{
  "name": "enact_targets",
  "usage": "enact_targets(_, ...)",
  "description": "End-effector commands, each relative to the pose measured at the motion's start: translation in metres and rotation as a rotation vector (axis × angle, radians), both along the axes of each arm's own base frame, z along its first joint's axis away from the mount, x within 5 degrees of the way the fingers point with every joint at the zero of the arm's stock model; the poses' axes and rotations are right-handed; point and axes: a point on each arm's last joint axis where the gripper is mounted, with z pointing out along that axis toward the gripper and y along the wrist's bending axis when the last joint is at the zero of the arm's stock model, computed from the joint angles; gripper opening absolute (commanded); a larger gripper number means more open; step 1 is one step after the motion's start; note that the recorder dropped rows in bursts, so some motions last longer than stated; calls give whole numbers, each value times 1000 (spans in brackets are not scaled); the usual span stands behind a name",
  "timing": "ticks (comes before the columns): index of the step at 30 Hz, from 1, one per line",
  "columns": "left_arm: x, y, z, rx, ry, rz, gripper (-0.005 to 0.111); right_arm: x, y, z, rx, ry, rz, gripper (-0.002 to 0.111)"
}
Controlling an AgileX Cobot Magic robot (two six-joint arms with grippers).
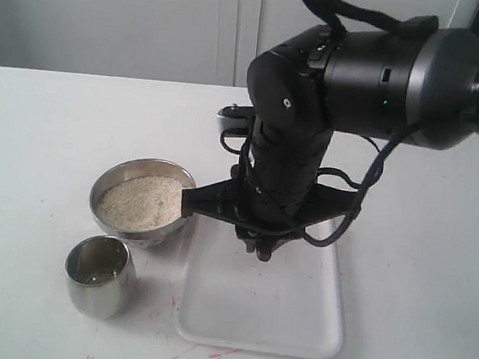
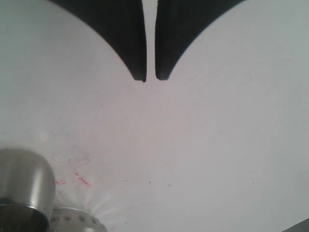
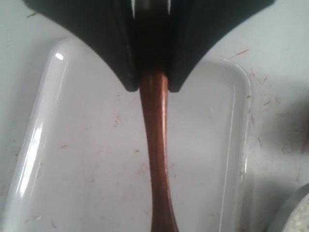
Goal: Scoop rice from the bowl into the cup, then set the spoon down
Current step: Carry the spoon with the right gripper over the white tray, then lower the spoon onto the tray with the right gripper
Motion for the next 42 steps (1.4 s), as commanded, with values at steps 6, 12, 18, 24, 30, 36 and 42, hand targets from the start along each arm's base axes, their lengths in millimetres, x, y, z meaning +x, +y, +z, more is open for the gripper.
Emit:
enact_targets(6, -1, 0, -8, -10, 64, -3, 14, 9, 3, -25, -14, 50, -50, 0)
enact_targets(12, -1, 0, -8, -10, 64, -3, 14, 12, 5, -31, 4, 55, -133, 0)
enact_targets(18, -1, 0, -8, -10, 64, -3, 14, 8, 2, -38, 4, 83, -224, 0)
enact_targets(24, -1, 0, -8, -10, 64, -3, 14, 1, -8, -55, -31, 108, -233, 0)
enact_targets(30, -1, 0, -8, -10, 64, -3, 14, 1, -9, -58, -32, 101, -221, 0)
enact_targets(36, -1, 0, -8, -10, 64, -3, 14, 3, -8, -58, -27, 74, -210, 0)
enact_targets(42, -1, 0, -8, -10, 64, -3, 14, 4, -7, -58, -19, 65, -208, 0)
